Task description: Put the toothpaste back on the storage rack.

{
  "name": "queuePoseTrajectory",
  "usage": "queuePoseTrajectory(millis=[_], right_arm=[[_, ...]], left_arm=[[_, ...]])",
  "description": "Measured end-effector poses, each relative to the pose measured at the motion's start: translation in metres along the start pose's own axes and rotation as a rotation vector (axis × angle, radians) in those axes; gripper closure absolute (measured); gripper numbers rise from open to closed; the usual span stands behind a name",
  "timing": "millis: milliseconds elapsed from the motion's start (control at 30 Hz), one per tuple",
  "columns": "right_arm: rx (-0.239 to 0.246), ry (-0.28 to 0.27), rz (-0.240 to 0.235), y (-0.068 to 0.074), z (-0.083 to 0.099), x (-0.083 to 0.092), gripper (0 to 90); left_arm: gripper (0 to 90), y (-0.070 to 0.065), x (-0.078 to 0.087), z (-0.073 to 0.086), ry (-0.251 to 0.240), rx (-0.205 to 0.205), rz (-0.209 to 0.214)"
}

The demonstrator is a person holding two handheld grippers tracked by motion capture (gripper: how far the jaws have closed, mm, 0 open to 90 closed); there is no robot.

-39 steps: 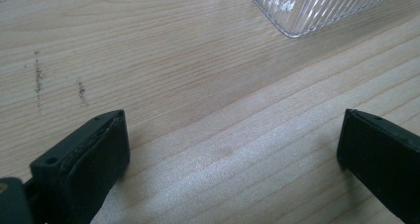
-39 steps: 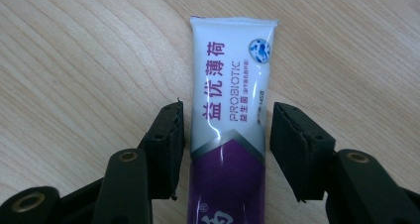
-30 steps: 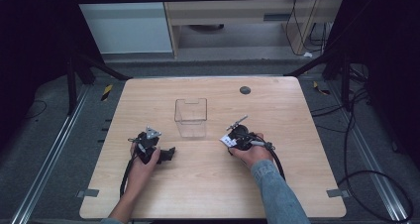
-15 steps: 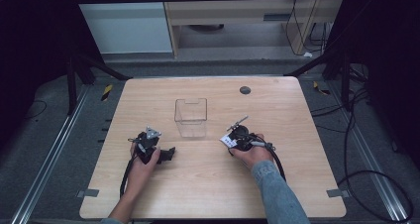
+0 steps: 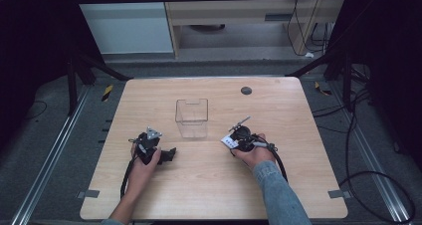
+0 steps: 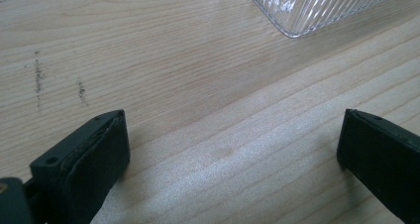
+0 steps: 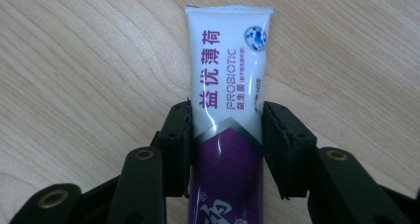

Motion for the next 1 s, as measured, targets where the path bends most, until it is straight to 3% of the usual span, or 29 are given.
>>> queuePoseTrajectory(millis=[400, 567, 1000], right_arm=[[0.001, -0.004, 0.017, 0.001, -0.001, 0.005, 72.8], [0.0, -0.01, 0.021, 0.001, 0.0, 0.006, 75.2], [-0.078, -0.081, -0.012, -0.006, 0.006, 0.014, 78.9]], left_arm=[[0.0, 0.0, 0.0, 0.0, 0.0, 0.0, 0.0], [0.0, 0.0, 0.0, 0.0, 0.0, -0.001, 0.0], [0.0, 0.0, 0.0, 0.0, 0.001, -0.002, 0.0]])
Point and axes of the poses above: each handheld gripper's, and its own axes: x roughly backward along the jaws, z roughly out of its underside, y roughly to its left, the point moved 2 cm from there along -x, roughly forward along the jaws, and after that the axes turned 8 degrees about x, right-handed, at the moved point
